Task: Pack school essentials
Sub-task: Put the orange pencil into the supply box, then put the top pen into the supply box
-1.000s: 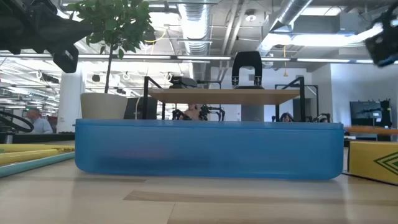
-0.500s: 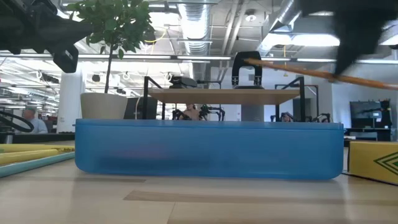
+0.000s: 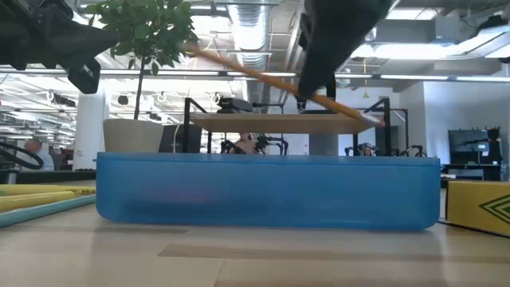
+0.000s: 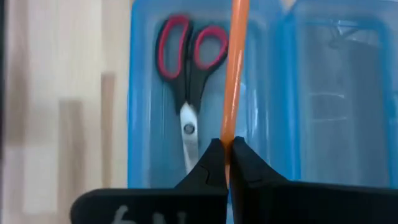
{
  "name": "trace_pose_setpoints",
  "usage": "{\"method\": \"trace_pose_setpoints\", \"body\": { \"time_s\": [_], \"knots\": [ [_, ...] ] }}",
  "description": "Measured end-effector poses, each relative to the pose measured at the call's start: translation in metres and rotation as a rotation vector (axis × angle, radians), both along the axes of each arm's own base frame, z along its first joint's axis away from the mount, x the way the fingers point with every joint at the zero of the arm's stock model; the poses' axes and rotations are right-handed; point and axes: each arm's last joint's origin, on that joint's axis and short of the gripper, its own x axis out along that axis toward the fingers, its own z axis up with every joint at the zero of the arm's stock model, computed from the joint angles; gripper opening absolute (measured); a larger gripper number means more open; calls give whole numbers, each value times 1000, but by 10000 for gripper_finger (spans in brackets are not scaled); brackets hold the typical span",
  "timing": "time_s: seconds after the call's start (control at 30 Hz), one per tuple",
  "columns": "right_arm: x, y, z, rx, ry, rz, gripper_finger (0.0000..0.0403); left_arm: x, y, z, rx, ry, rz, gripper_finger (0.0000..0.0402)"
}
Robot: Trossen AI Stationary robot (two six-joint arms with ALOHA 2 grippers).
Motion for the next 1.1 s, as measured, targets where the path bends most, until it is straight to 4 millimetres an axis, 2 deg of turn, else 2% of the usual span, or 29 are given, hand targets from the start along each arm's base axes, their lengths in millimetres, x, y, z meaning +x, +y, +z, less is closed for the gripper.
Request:
{"method": "trace_pose_setpoints", "body": {
  "time_s": [0.17, 0.43, 0.57, 0.9, 1.1],
  "knots": [
    [12, 0, -20, -88, 159, 35, 4, 0, 0, 0, 0, 0, 0, 0],
    [26, -7, -41, -63, 211, 64, 5, 0, 0, 0, 0, 0, 0, 0],
    [29, -11, -40, -46, 207, 56, 19, 0, 0, 0, 1, 2, 1, 0],
    [30, -16, -38, -37, 203, 47, 109, 0, 0, 0, 1, 2, 1, 0],
    [29, -16, -37, -37, 202, 46, 135, 0, -1, -1, -16, 6, -30, 0]
  ]
}}
